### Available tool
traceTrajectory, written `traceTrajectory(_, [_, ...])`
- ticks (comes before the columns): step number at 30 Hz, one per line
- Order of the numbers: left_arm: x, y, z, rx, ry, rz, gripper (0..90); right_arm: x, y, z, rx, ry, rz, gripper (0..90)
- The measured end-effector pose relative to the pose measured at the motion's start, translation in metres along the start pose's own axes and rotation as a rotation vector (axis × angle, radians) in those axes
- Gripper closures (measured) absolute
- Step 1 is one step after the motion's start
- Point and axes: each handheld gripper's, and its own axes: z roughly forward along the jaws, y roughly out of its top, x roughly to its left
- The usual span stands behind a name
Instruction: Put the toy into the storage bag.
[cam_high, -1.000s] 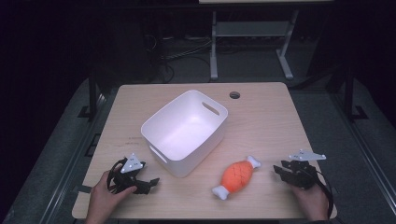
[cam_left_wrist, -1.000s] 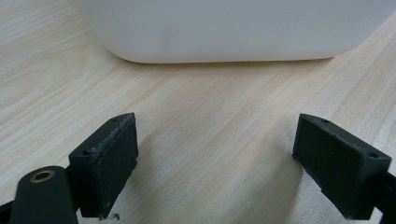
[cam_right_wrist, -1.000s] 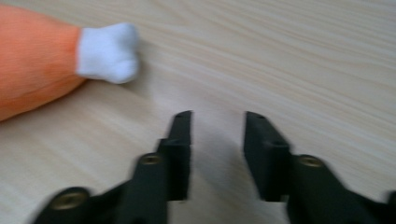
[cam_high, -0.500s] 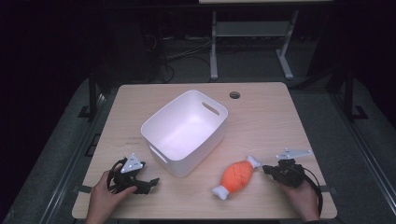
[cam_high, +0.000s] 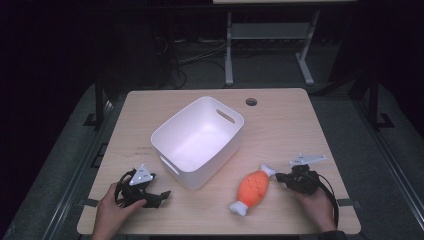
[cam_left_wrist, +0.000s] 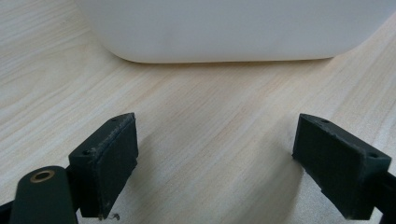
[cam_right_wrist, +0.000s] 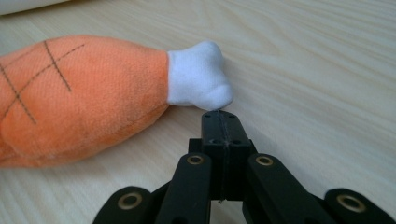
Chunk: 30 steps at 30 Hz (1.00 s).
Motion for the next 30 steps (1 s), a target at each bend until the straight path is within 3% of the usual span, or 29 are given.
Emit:
traceTrajectory(20, [0.0,0.0,0.0,0.003,-0.001,0.0,13.2,0.01,0.04,0.027,0.004,0.04,-0.066,89.6])
traceTrajectory(30, [0.0,0.0,0.0,-0.001,-0.001,-0.004,13.2,0.017,0.055,0.044,0.021,0.085,-0.101,89.6])
